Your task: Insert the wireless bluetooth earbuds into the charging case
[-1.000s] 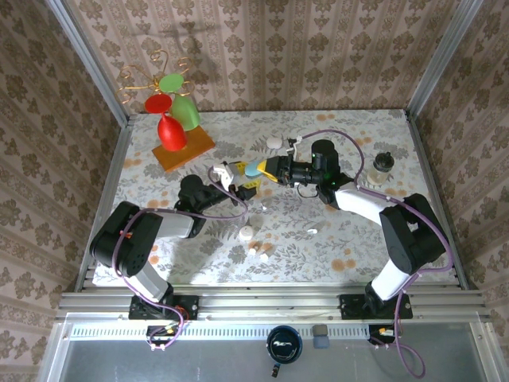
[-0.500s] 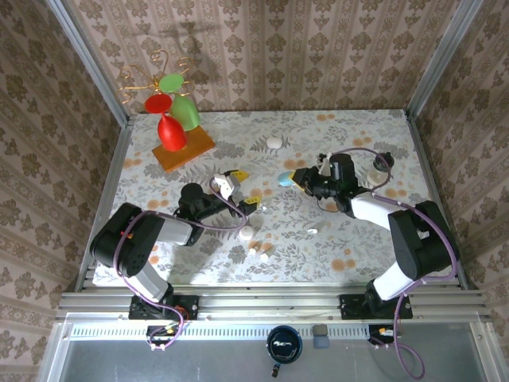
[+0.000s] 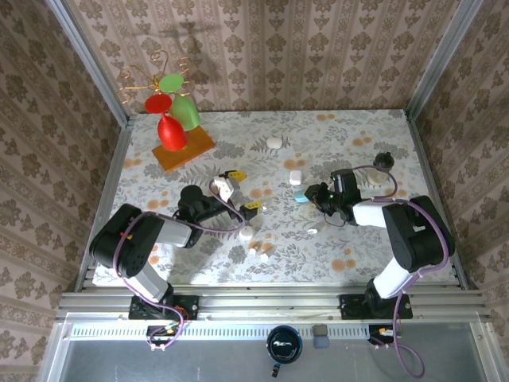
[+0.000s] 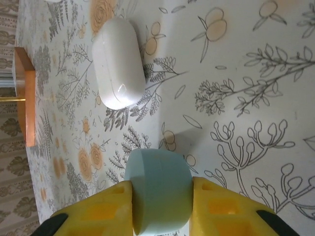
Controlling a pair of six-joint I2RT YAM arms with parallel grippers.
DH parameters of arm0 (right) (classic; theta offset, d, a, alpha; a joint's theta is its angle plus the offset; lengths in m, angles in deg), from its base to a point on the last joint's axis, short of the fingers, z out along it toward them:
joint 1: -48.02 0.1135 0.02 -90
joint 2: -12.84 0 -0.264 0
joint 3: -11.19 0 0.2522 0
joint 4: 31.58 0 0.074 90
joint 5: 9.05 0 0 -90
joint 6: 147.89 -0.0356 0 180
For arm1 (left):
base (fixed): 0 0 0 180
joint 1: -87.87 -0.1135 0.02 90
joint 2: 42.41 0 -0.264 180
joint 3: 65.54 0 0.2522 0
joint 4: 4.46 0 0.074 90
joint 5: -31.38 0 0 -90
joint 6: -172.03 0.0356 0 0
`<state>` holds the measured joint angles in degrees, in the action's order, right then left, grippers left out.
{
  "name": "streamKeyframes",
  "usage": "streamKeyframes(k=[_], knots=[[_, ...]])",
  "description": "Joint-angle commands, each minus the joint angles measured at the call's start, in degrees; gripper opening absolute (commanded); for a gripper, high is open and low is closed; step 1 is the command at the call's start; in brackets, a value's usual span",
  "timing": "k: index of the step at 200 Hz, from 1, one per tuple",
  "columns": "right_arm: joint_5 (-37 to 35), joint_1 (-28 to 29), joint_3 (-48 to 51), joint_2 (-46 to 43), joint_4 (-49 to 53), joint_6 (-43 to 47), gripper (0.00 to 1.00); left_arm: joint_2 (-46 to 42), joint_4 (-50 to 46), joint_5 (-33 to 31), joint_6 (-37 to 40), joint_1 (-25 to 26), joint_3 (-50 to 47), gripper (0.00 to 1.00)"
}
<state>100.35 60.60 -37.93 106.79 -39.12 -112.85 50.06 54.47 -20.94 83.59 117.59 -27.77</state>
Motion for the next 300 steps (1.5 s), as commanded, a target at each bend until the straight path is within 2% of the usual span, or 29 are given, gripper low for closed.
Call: streamKeyframes(k=[1, 26, 46, 70, 117, 149, 176, 208, 249, 300], knots=[[-4.02, -0.23, 0.65, 1.02, 0.82, 3.21, 0.33, -1.99, 1.09, -0.40, 0.75, 0.19, -1.06, 1.00], [-5.01, -0.28, -0.04, -0.84, 3.85, 5.89, 0.46, -2.73, -2.23, -0.40, 0.56, -0.11, -0.37, 1.00], [-6.62, -0.32, -1.22, -3.77, 7.96, 8.99, 0.55, -4.27, -6.69, -3.00, 1.39, -0.01, 0.31, 1.00], [-9.47, -0.26, -3.13, -7.49, 13.10, 13.39, 0.61, -6.27, -12.74, -4.95, 3.27, -0.01, 1.17, 1.00], [-10.37, -0.03, -6.69, -11.38, 17.69, 18.34, 0.65, -8.10, -28.44, -10.60, 9.54, -0.01, 5.77, 1.00], [-10.34, 0.42, -7.96, -11.43, 17.96, 19.54, 0.66, -4.82, -41.12, -12.21, 13.35, -0.14, 13.59, 1.00], [-9.28, 0.61, -8.15, -10.59, 17.19, 19.22, 0.66, -1.32, -46.15, -13.03, 12.58, -0.18, 19.41, 1.00], [-8.71, 1.26, -11.34, -6.92, 20.14, 21.41, 0.67, 1.11, -46.86, -14.47, 9.53, -0.18, 21.94, 1.00], [-8.21, 2.35, -18.05, -0.04, 22.22, 23.50, 0.68, -0.36, -42.43, -15.51, 7.94, -0.18, 17.63, 1.00], [-8.15, 3.08, -36.75, 14.70, 25.36, 26.03, 0.69, -2.35, -38.74, -16.18, 6.76, -0.18, 12.38, 1.00]])
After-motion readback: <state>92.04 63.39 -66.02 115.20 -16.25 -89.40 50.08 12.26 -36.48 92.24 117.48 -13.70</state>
